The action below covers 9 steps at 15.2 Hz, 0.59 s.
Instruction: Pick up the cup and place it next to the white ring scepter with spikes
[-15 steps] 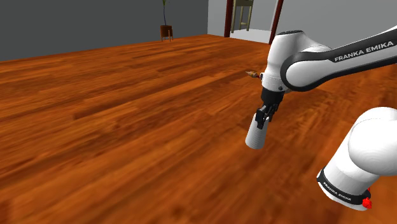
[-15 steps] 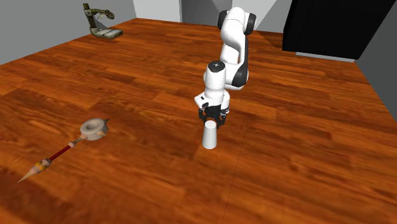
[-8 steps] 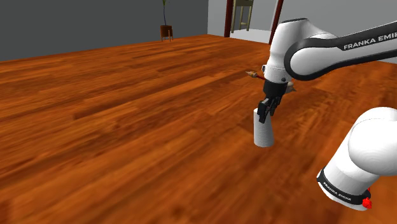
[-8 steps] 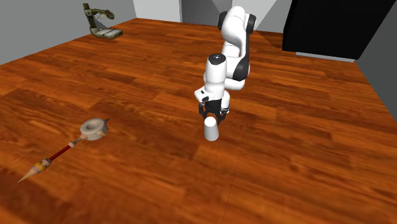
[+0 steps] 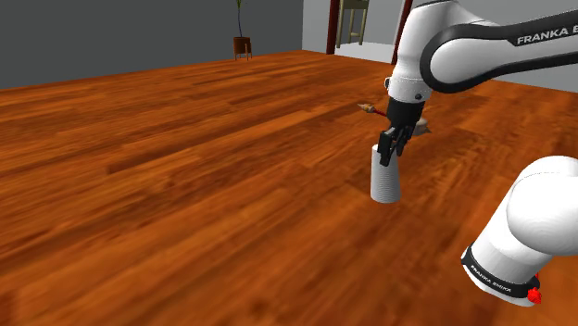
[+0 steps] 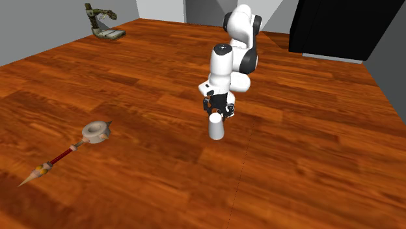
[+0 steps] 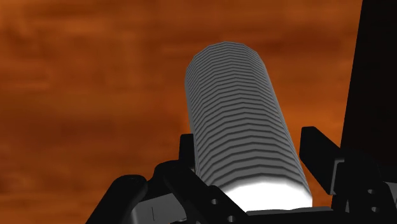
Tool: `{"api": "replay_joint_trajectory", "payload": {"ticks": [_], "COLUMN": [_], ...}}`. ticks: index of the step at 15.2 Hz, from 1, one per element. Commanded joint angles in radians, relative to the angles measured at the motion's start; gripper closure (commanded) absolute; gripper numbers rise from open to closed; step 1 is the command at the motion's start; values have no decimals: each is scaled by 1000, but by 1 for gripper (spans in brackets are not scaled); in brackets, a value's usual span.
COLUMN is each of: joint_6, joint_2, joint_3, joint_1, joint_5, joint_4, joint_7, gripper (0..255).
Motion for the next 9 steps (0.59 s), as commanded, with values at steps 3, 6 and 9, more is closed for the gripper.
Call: {"api": "replay_joint_trajectory", "payload": {"ticks": [3,6,9], "joint_6": [-60,-101,-141], "joint_2": [-10,-12,-11], "joint_3": [-3,-4,-6], "joint_1": [-1,-2,-3], "joint_5": [-2,-4,-6], "joint_4": [50,89,129], "joint_7": [0,-1,-1], "gripper": [255,255,255]}}
